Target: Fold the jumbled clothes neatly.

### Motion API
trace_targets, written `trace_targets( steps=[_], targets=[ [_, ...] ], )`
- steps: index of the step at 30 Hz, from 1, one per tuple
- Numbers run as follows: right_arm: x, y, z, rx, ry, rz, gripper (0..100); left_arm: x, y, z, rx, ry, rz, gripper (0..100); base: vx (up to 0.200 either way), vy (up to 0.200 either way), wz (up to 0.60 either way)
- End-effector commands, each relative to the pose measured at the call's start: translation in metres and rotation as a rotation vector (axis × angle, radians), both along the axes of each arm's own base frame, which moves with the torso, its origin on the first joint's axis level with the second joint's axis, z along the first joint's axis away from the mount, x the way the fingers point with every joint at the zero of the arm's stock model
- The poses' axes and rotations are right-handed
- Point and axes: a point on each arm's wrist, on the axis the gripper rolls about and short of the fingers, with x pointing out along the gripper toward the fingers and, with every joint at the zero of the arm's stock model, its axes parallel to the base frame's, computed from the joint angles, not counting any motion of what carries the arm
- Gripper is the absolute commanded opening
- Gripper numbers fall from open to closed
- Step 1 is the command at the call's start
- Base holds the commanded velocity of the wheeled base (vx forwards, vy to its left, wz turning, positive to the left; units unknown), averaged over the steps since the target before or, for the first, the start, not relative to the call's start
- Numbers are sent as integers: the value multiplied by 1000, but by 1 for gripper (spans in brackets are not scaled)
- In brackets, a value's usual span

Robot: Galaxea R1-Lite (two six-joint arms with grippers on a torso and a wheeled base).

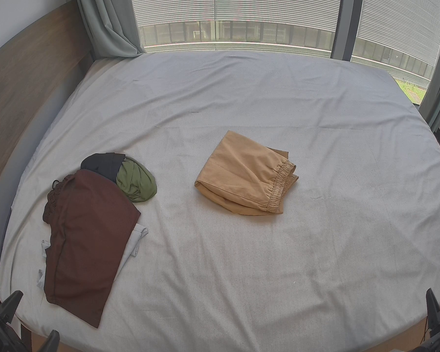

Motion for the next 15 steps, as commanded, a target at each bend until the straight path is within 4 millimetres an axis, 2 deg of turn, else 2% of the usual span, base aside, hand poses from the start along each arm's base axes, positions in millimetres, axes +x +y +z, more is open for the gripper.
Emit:
trace_targets(
  steps=[1,15],
  targets=[
    [0,-3,-4,4,-11,-144,100,-2,1,-11,42,1,106,100,0,0,0],
    [0,-3,-6,26,13,-148,100,-2,3,-11,25,4,199,100,0,0,0]
  ],
)
